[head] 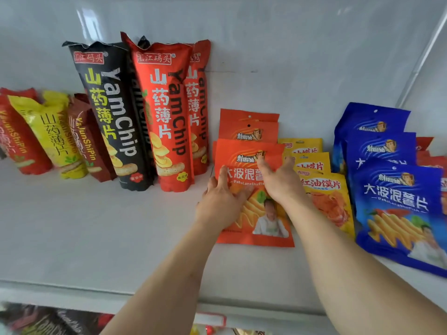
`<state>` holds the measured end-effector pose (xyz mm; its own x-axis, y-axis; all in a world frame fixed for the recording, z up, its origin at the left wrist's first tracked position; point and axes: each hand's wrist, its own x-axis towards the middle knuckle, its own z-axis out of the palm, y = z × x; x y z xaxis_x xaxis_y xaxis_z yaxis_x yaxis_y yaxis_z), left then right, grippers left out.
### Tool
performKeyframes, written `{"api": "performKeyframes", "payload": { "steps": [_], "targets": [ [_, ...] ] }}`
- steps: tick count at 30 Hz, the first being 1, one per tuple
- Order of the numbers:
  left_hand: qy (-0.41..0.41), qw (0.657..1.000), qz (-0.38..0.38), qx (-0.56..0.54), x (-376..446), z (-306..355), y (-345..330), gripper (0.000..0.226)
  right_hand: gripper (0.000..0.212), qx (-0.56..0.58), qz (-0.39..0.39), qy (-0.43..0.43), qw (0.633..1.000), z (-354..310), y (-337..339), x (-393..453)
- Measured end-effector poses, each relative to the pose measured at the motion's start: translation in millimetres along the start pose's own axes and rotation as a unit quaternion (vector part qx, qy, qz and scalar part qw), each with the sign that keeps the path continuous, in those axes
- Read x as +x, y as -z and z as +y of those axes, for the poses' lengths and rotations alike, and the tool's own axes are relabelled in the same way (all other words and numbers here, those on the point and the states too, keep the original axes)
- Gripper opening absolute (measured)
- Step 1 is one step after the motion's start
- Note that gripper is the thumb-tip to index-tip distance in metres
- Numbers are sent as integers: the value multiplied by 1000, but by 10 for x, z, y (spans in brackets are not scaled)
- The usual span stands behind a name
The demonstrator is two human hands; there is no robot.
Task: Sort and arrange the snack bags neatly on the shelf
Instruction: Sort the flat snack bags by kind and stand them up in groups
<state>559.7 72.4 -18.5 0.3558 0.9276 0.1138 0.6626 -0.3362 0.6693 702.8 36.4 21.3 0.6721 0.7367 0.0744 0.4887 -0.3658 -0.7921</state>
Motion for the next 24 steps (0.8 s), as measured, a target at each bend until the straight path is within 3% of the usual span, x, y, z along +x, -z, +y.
{"api": "performKeyframes", "payload": {
  "steps": [5,13,16,20,24],
  "targets": [
    [4,999,1,41,-81,10,1,88,73,-20,-27,-16,999,112,-80,-201],
    [28,998,-23,57,-123,47,38,84,71,43,6,10,999,193,-141,-217],
    [30,998,-31,54,-123,84,96,84,83,28,26,20,999,155,-113,-200],
    [13,999,43,32,-165,132,160,80,87,-1,53,48,997,134,-65,-192],
    [-6,982,187,-15,-217,107,324,65,80,-49,111,91,988,66,30,-198]
  ]
}}
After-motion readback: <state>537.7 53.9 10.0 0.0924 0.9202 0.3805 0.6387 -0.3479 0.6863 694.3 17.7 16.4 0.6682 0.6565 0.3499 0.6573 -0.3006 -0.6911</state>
